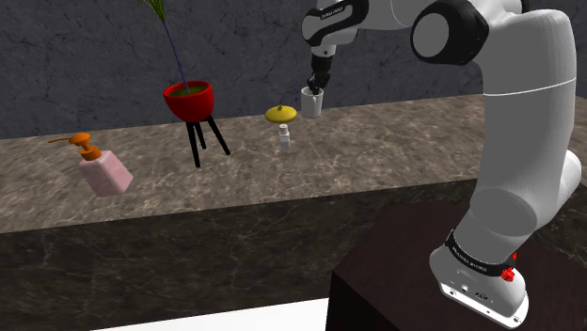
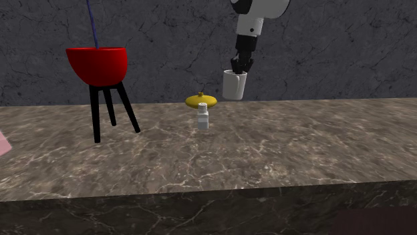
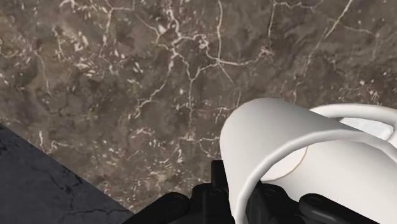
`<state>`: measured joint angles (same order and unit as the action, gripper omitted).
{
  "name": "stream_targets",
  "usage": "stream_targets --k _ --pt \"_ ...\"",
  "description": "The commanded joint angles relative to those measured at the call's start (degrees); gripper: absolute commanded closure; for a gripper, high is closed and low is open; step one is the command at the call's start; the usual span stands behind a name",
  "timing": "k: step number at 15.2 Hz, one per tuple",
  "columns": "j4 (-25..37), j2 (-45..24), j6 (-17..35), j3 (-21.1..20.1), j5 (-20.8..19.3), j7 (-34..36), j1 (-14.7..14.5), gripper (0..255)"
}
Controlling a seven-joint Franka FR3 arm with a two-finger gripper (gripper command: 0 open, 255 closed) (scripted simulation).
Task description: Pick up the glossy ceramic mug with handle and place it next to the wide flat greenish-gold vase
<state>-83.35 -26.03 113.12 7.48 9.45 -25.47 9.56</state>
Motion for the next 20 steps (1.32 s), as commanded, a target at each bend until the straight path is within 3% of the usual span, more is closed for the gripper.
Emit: stream_targets --k 1,13,20 --pt "-1.33 -0.23 1.58 -0.05 0.12 -0.21 -0.03 255" --pt "-6.34 -3.0 9.29 -0.42 0.97 -1.32 -0.01 255" --pt "-6.34 -3.0 9.29 -0.42 0.97 -1.32 -0.01 255"
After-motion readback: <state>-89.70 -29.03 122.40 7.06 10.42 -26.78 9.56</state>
